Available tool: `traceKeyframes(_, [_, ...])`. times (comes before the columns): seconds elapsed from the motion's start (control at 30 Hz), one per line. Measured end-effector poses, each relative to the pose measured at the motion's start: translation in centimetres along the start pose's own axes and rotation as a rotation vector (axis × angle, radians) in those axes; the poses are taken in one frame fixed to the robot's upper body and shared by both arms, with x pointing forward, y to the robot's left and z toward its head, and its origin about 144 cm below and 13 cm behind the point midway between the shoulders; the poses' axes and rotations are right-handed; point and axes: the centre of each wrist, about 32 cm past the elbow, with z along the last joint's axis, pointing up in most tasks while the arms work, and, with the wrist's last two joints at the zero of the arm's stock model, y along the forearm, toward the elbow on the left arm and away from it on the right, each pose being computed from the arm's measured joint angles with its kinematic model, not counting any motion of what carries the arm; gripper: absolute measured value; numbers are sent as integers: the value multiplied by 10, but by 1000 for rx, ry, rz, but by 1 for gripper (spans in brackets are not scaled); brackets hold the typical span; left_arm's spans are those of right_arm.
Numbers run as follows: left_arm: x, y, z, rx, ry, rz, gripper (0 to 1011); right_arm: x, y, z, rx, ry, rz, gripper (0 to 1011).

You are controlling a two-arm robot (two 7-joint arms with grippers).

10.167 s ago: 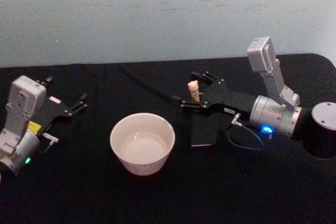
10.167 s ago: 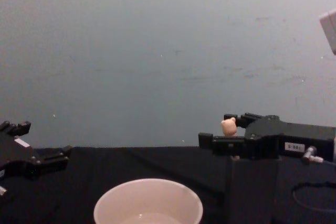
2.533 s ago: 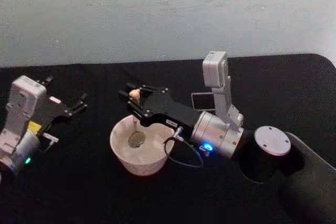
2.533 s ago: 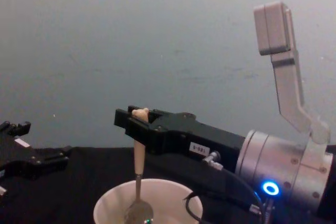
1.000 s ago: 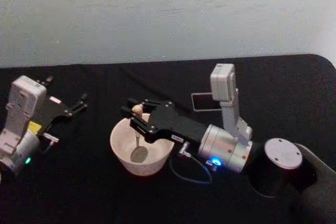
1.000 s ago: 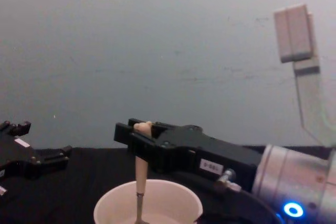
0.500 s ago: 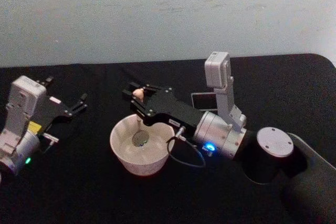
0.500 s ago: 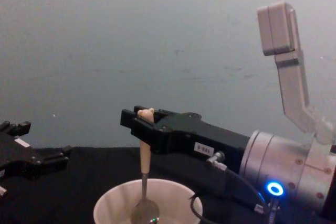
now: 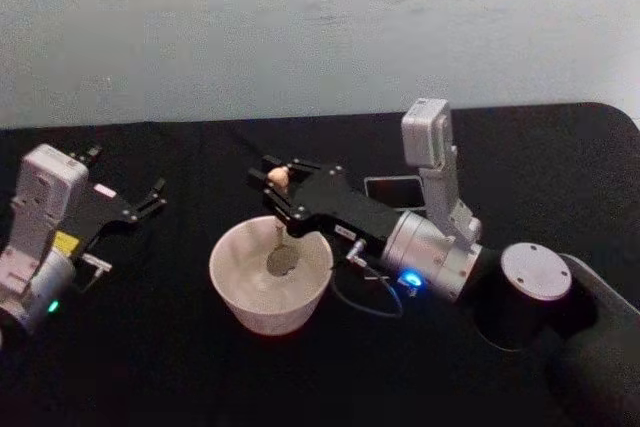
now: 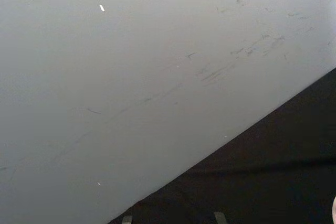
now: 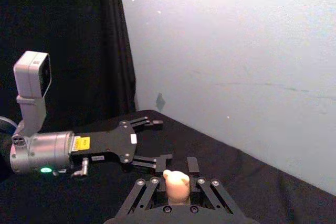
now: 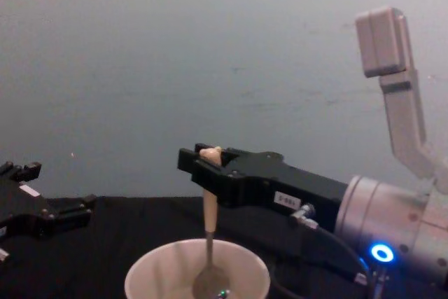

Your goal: Pick up the stirring spoon with one hand, stir inside the cup, then place it back in its original position.

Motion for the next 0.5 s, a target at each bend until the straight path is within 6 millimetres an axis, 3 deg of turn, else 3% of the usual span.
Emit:
traceKeyframes(0.27, [0, 0, 0, 0, 0, 0, 1001, 1, -15, 2, -6, -1, -11, 228])
traceKeyframes(0.5, [0, 0, 0, 0, 0, 0, 1002, -10, -28, 2, -14, 27, 20, 228])
